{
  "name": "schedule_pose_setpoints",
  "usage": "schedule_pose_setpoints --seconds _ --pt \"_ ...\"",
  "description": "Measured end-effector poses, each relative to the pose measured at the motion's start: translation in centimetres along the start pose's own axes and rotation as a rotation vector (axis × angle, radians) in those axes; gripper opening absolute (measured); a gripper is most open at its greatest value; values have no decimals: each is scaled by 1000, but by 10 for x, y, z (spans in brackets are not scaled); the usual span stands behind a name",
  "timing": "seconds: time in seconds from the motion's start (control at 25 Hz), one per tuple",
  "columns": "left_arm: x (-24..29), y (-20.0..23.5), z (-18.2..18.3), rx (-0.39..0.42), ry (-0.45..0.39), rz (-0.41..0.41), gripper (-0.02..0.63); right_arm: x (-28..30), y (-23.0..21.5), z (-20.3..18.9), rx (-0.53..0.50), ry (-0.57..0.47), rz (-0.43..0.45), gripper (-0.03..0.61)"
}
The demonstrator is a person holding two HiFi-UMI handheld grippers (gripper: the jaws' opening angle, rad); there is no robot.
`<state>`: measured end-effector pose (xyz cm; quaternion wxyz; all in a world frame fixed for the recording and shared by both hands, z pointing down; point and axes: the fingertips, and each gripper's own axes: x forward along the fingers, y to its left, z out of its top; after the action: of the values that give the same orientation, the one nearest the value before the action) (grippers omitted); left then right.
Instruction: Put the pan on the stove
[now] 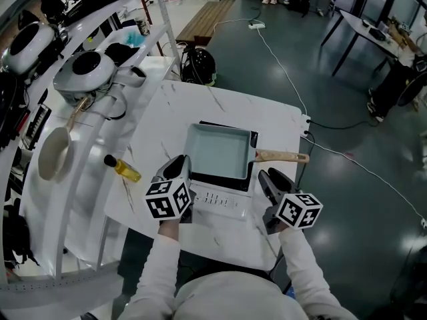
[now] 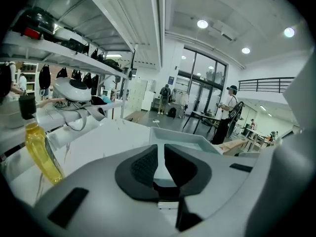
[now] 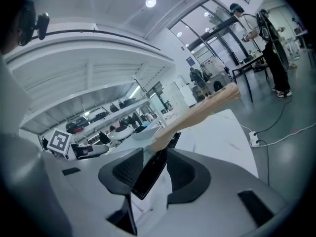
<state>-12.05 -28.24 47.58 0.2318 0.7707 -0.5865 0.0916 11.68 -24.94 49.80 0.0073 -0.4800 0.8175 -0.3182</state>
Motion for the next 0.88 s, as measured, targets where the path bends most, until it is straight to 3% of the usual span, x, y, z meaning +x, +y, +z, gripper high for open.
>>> schedule_pose_setpoints --seconds 0.4,0.88 --pt "-25 -24 -10 51 -34 -53 31 -19 31 5 -226 -24 -44 91" --pt "-51 -40 -12 76 -63 -105 30 -36 71 11 -348 -80 -56 28"
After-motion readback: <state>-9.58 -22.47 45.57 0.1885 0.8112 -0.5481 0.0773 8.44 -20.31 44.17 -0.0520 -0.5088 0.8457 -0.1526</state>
